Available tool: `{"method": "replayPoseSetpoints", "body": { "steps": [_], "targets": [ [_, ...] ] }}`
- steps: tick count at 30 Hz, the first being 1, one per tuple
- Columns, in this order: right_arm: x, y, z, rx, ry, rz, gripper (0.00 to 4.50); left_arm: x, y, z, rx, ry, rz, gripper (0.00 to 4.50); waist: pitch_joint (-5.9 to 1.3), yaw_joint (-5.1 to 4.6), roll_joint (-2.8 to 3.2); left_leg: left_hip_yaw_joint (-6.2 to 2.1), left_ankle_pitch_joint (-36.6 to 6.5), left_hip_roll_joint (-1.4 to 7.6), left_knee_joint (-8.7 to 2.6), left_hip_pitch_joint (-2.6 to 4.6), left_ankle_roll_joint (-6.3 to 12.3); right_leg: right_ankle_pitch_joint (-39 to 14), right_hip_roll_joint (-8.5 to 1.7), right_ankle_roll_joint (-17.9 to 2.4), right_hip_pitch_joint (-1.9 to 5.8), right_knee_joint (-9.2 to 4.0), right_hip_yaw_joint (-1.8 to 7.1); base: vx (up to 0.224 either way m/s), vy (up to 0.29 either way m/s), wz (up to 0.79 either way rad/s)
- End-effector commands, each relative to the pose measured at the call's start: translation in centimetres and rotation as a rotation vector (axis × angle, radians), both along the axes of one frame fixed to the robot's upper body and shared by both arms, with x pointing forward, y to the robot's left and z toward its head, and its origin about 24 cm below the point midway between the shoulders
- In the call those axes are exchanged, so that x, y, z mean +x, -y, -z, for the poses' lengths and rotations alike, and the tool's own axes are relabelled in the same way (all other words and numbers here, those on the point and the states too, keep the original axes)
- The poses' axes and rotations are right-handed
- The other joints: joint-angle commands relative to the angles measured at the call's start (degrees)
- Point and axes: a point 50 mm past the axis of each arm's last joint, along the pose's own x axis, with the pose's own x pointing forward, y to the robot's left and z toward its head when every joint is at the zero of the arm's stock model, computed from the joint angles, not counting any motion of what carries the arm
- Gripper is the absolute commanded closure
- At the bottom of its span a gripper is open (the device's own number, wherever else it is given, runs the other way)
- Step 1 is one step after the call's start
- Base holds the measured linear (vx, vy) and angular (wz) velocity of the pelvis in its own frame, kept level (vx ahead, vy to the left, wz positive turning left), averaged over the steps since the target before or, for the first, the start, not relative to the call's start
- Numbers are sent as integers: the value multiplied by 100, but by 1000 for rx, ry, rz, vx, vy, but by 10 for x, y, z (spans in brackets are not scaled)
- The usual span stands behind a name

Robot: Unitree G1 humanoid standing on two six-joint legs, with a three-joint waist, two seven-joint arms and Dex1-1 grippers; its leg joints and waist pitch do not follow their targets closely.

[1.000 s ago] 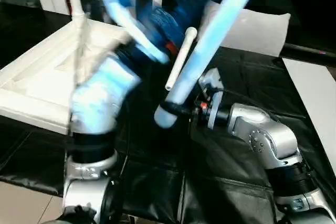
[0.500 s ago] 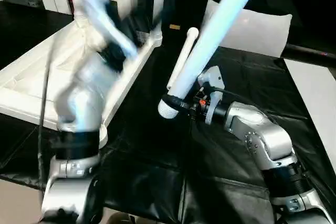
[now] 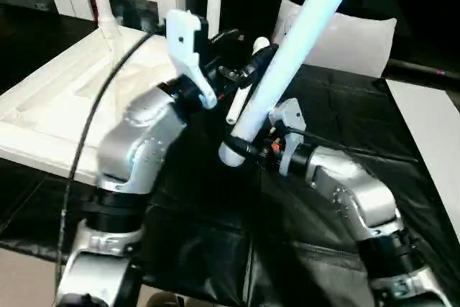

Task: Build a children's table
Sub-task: Pick table leg

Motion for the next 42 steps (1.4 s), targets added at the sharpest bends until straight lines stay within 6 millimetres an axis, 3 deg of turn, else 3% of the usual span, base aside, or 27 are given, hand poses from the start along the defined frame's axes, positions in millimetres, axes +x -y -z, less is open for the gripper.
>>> {"method": "replayPoseSetpoints", "body": {
  "steps": [1,9,10,12,14,16,17,18,20,21,22,23,25,26,27,28,29,30,31,32,33,34,35,36,37,39,42],
  "targets": [
    [4,24,-7,14,14,206,258,0,-25,16,25,-78,-137,0,-387,-48,113,-141,-984,370,-503,134,-299,-1201,-623,-695,185,-450,324,0,0,0],
    [-17,53,-1,7,-46,488,258,-37,-68,64,269,-133,-346,0,-367,-134,262,-158,-1385,356,-540,151,-337,-1064,-582,-723,177,-469,329,0,0,0],
    [-20,56,1,-4,-45,526,258,-41,-69,70,280,-151,-349,0,-360,-93,283,82,-1696,307,-305,390,-633,-1689,-457,-513,-95,-639,537,0,0,0],
    [-31,63,9,-29,-48,609,258,-49,-69,81,272,-191,-365,0,-346,-1,158,188,-1805,158,-178,286,-618,-2579,-396,-258,-15,-707,924,-4,16,-19],
    [-35,64,12,-28,-74,621,258,-50,-68,82,268,-189,-371,0,-327,109,127,106,-1696,72,68,168,-234,-3268,-622,-171,127,-829,1409,19,61,-55],
    [-47,58,17,-7,-132,569,258,-54,-67,84,255,-197,-392,0,-253,177,110,-289,-1371,28,485,-92,98,-4176,-968,-211,314,-985,2000,-16,152,-64],
    [-51,56,18,6,-143,577,258,-57,-66,88,254,-212,-398,0,-275,183,77,-380,-1278,24,501,-113,56,-4237,-939,-256,346,-984,2049,-17,188,-70],
    [-52,57,18,3,-140,597,258,-59,-65,89,256,-219,-400,0,-288,140,133,-451,-1234,-111,439,-51,85,-4028,-651,-267,240,-965,2058,-16,240,-73],
    [-53,55,15,20,-127,607,258,-62,-61,91,275,-216,-399,0,-303,-132,246,-380,-1536,-139,1,323,330,-3552,-91,-135,-113,-854,1693,-37,280,-56],
    [-52,53,14,26,-136,609,258,-64,-61,91,265,-223,-398,0,-285,-427,387,-242,-2340,7,-415,700,726,-2581,255,-142,-526,-283,846,-74,321,-47],
    [-51,50,13,16,-129,601,258,-66,-60,92,249,-229,-401,0,-334,-561,473,-85,-2670,274,-814,409,870,-1622,63,-217,-412,670,65,-94,334,-55],
    [-49,48,10,-6,-95,596,258,-67,-59,92,239,-230,-404,0,-345,-578,434,-43,-2601,391,-875,408,843,-1220,-60,-223,-372,789,-158,-94,334,-55],
    [-46,49,10,-30,-77,612,258,-67,-60,93,242,-238,-414,0,-288,-646,336,353,-3153,528,-1017,438,-175,-887,-355,-255,-127,809,-732,-98,257,-65],
    [-45,49,11,-39,-80,598,258,-68,-59,93,242,-234,-415,0,-273,-602,322,473,-3438,560,-1141,410,-655,-1077,-411,-301,-13,802,-757,-93,222,-68],
    [-44,48,12,-43,-88,563,258,-69,-59,93,244,-233,-418,0,-411,-576,163,624,-3220,448,-1029,546,-1706,-1564,-691,-580,66,440,-550,-71,174,-76],
    [-43,48,12,-45,-90,554,258,-69,-59,93,245,-234,-422,0,-527,-182,141,-89,-2263,410,908,222,-1308,-3240,-2666,-1025,266,-703,884,-29,155,-86],
    [-43,49,14,-55,-98,557,258,-71,-58,92,236,-231,-426,0,-588,-242,101,-668,-1870,72,1400,-314,-823,-3079,-2637,-945,455,-729,1216,-29,155,-86],
    [-42,50,14,-62,-104,562,258,-71,-57,91,230,-228,-430,0,-442,-326,-53,-933,-1006,-344,1489,-643,-759,-3016,-1830,-752,733,-617,698,-11,164,-101],
    [-40,49,14,-100,-86,544,258,-74,-58,94,217,-249,-449,0,-333,-229,-85,-805,-732,-198,1120,-335,-630,-2314,-1711,-915,427,-768,230,-63,183,-61],
    [-40,49,14,-100,-86,544,258,-74,-58,94,217,-249,-449,0,-333,-229,-85,-805,-732,-198,1120,-335,-630,-2314,-1711,-915,427,-768,230,-63,183,-61],
    [-38,47,14,-123,-71,520,258,-79,-58,98,220,-268,-467,0,-332,-325,-58,-601,-180,-130,308,-11,-120,-2932,-1108,-1215,323,-800,-264,-93,212,-12],
    [-38,46,14,-124,-71,515,258,-81,-58,99,222,-271,-471,0,-330,-410,296,-619,-740,44,-357,117,313,-2702,-527,-1086,325,-515,-409,-81,231,10],
    [-37,45,15,-124,-71,508,258,-82,-59,100,216,-274,-481,0,-276,-607,295,-613,-1917,233,-579,186,345,-2377,-238,-861,142,-282,-439,-81,231,10],
    [-36,45,15,-122,-71,504,258,-83,-60,101,196,-278,-493,0,-355,-712,352,-802,-3383,487,-812,214,53,-1337,-232,-703,279,31,-383,-69,219,13],
    [-36,44,15,-119,-77,497,258,-84,-61,101,183,-284,-507,0,-281,-646,462,-814,-4257,455,-953,211,-304,-628,-227,-593,260,43,-354,-65,195,5],
    [-33,42,14,-69,-112,493,258,-84,-64,100,201,-279,-533,0,-273,-566,409,-773,-4856,392,-996,221,-835,-158,-275,-320,296,-59,-339,-63,171,7],
    [-30,39,16,-53,-124,478,258,-83,-67,97,197,-276,-559,0,-199,-502,133,-583,-4743,245,-849,326,-906,-1589,-445,-105,207,-485,-165,-35,55,8]
  ]
}}
